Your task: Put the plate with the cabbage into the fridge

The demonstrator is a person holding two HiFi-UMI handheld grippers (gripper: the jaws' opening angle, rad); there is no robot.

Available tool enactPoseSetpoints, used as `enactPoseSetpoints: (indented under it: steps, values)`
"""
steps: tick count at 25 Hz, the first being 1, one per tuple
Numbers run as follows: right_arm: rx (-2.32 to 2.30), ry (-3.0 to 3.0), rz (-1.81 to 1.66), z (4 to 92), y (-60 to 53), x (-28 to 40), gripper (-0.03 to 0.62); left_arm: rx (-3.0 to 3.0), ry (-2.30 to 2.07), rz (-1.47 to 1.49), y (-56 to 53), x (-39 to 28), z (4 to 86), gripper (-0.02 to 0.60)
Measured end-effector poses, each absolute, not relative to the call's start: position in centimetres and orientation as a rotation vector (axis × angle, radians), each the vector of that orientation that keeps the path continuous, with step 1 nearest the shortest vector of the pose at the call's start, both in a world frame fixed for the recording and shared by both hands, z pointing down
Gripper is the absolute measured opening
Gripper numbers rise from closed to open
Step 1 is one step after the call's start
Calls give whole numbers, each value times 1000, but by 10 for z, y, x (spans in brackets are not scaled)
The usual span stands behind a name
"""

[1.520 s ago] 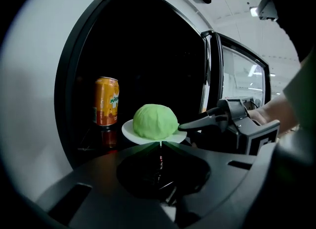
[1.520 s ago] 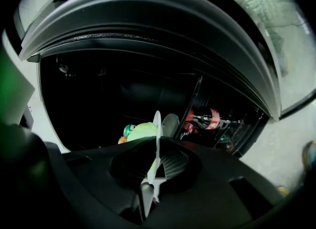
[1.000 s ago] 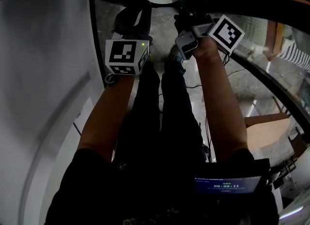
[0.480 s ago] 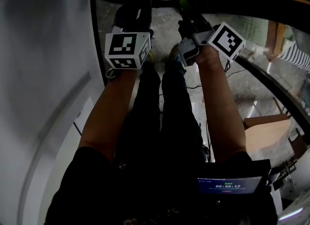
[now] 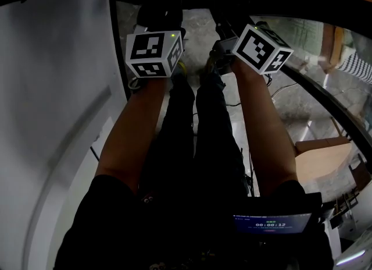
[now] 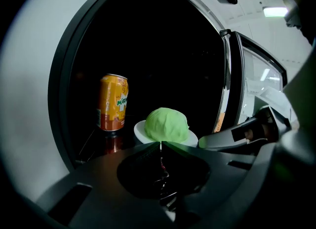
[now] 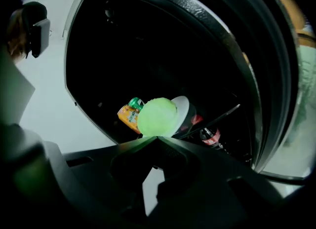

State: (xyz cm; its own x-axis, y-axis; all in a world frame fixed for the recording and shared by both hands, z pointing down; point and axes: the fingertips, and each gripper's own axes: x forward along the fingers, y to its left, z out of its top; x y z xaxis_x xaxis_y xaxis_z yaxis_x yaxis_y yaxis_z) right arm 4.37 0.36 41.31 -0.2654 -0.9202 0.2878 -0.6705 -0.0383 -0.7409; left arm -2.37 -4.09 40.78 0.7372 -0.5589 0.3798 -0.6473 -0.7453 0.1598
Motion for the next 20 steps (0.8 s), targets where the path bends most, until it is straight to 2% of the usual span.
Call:
enactPoseSetpoints:
  steps: [20]
  values:
    - [-1701, 1927, -1188, 411, -24, 54, 5, 2627, -918, 463, -62, -14, 405, 14]
